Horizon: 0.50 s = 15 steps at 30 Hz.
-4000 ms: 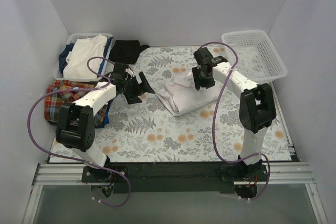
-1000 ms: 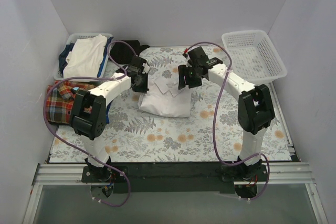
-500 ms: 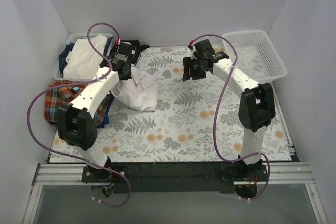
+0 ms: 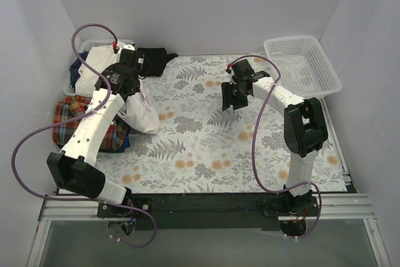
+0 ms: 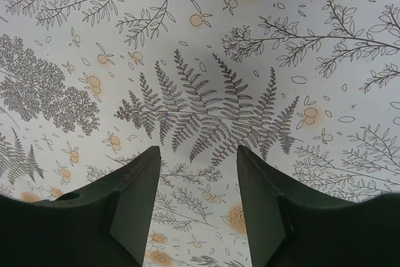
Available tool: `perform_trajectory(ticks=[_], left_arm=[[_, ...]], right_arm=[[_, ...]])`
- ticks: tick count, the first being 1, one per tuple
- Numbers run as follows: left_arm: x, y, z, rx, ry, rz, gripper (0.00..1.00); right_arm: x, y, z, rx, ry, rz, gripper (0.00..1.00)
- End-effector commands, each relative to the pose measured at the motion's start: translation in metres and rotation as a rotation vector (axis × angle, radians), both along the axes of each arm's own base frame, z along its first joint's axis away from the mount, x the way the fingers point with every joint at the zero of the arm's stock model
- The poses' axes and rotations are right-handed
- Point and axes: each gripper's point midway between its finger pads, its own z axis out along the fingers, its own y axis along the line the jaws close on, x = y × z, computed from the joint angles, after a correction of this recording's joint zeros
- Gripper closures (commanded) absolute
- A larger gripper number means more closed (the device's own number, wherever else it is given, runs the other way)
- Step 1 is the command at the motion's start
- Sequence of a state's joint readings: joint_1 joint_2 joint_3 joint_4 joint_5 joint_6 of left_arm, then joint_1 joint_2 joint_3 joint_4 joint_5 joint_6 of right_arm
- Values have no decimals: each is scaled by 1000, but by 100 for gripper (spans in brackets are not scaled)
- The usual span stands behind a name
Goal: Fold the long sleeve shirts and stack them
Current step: Neatly place the folded shirt to the corner
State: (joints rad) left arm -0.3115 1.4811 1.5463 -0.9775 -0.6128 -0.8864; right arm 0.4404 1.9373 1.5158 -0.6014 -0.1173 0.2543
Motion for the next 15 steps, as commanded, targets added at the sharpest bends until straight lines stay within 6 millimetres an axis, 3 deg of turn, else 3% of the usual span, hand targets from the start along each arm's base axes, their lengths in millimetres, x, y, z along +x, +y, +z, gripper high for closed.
perform_trajectory(ticks=[1, 4, 7, 12, 15], left_arm=[[-18, 19, 63, -66, -190, 45, 100], [-23, 22, 73, -101, -219, 38, 100], [-28, 33, 71, -129, -218, 73, 100], [-38, 75, 59, -183, -201, 261, 100], [-46, 88, 62, -224, -233, 333, 100]], right_arm=[[11, 3, 10, 17, -43, 5, 40], [10, 3, 8, 14, -37, 7, 40], [8, 4, 6, 18, -29, 7, 41], [6, 2, 2, 17, -17, 8, 41], [4, -1, 1, 15, -13, 3, 41]])
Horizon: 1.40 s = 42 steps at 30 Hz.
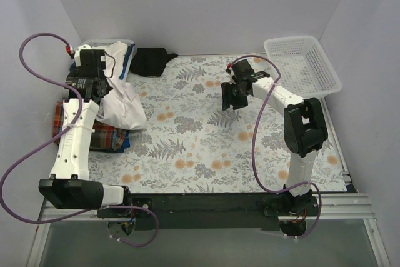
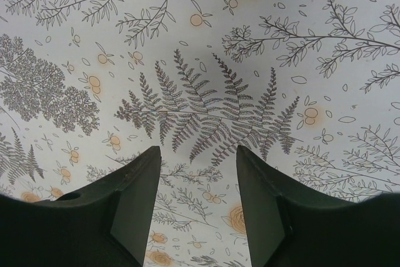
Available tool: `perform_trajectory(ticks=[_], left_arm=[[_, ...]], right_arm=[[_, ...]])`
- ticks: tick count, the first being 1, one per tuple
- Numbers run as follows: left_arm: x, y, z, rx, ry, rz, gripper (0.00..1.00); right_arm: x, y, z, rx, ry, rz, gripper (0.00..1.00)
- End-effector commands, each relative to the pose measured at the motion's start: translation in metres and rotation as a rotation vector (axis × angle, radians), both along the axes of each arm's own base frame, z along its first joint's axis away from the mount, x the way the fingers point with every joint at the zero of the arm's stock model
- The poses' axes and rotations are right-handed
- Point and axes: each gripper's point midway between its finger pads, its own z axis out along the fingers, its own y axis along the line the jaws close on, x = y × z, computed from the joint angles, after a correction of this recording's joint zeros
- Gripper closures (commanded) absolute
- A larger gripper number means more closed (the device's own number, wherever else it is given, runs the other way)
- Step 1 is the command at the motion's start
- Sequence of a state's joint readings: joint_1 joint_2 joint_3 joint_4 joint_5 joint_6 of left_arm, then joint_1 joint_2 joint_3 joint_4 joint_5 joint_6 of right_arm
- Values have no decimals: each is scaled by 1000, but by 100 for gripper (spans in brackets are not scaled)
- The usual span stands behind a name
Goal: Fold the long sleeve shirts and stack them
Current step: Neatly place the folded shirt to the corner
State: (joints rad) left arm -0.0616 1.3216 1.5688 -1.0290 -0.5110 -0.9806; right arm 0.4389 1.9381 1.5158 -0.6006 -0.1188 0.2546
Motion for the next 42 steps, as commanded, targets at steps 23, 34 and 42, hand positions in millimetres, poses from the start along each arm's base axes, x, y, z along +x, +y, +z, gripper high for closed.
perform_trajectory(ticks=[23, 34, 42], left_arm=[[5, 137, -48, -271, -60, 353, 100], [49, 162, -82, -259, 11, 334, 98], [66, 126, -56, -211, -27, 238, 26]], right_arm=[[0, -17, -4, 40, 7, -30, 41], [1, -16, -9, 36, 20, -33, 41], [3, -15, -13, 32, 30, -31, 42]])
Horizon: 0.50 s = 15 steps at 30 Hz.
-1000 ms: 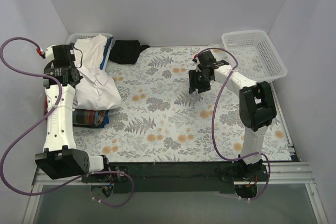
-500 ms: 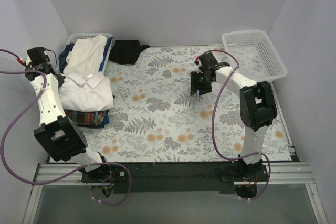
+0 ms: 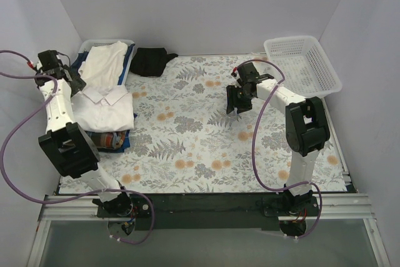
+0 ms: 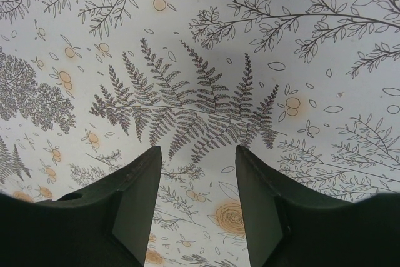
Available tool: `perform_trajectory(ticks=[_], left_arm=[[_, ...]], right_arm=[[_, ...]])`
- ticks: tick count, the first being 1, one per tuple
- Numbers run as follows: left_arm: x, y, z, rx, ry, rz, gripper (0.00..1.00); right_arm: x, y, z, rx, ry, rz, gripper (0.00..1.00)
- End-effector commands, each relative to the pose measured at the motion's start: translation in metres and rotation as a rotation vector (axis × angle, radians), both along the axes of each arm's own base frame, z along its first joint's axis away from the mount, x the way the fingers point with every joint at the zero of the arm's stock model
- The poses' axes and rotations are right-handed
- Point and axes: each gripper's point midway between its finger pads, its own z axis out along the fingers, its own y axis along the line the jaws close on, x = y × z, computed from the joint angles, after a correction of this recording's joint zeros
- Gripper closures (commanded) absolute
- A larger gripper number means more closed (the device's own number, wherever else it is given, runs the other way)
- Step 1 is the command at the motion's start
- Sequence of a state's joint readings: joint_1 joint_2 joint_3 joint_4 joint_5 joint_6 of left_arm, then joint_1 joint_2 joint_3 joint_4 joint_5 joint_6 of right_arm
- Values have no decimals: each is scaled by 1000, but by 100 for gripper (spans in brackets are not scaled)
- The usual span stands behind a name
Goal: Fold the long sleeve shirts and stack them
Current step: Neatly place the folded shirt to the corner
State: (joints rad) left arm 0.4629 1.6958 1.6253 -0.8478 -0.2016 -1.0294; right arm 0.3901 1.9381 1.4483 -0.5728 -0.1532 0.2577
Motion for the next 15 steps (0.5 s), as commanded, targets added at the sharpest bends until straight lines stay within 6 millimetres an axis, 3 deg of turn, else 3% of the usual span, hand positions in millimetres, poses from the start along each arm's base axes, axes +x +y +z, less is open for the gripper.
perform_trajectory(ticks=[1, 2, 3, 6, 9, 15], left_arm=[[18, -40, 46, 94, -93, -118, 23], [20, -52, 57, 111, -117, -144, 21], [26, -77, 58, 115, -121, -203, 20], [25, -113, 71, 131, -147, -254, 17], [15, -127, 79, 118, -184, -238, 16], [-19, -89, 99, 259, -184, 11, 14]], right_arm=[[8, 4, 4, 20, -18, 2, 42], [8, 5, 4, 18, -14, 4, 42], [9, 5, 4, 21, -14, 3, 42], [10, 6, 5, 26, -10, 5, 42], [10, 7, 2, 24, -3, 7, 42], [9, 12, -1, 47, 20, 14, 42]])
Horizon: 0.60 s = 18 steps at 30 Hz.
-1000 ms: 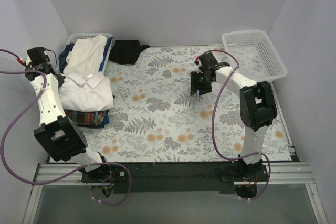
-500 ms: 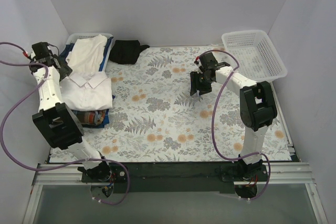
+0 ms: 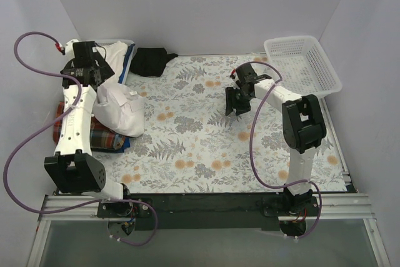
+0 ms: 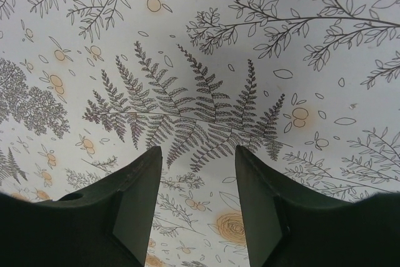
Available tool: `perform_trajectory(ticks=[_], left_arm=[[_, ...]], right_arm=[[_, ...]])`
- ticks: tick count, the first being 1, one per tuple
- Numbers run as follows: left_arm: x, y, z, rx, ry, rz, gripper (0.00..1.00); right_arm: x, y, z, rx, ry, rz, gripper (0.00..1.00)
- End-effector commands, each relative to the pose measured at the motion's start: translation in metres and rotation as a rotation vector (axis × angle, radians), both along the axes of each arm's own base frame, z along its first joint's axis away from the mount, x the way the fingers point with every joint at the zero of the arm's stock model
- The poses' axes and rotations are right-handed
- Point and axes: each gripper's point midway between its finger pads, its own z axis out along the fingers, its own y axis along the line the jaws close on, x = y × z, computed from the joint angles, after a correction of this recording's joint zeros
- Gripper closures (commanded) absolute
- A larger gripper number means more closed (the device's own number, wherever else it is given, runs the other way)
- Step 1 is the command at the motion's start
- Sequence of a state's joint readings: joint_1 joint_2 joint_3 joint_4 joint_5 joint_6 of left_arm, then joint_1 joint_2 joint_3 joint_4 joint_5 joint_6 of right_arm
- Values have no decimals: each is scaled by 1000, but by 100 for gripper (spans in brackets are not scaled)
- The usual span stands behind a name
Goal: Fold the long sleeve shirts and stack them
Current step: Neatly place the folded shirt to the corner
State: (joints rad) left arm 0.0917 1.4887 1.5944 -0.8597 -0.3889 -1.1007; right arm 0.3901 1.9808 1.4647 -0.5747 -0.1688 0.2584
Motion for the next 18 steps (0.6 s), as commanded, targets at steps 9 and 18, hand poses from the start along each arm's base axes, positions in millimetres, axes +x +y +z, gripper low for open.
perform_trajectory(ticks=[9, 18], left_arm=[[-36, 35, 15, 110, 12, 186, 6], [-15, -16, -13, -77, 24, -93, 3]], right_arm=[[12, 20, 12, 80, -7, 43, 42], [5, 96, 26, 166, -23, 249, 41]])
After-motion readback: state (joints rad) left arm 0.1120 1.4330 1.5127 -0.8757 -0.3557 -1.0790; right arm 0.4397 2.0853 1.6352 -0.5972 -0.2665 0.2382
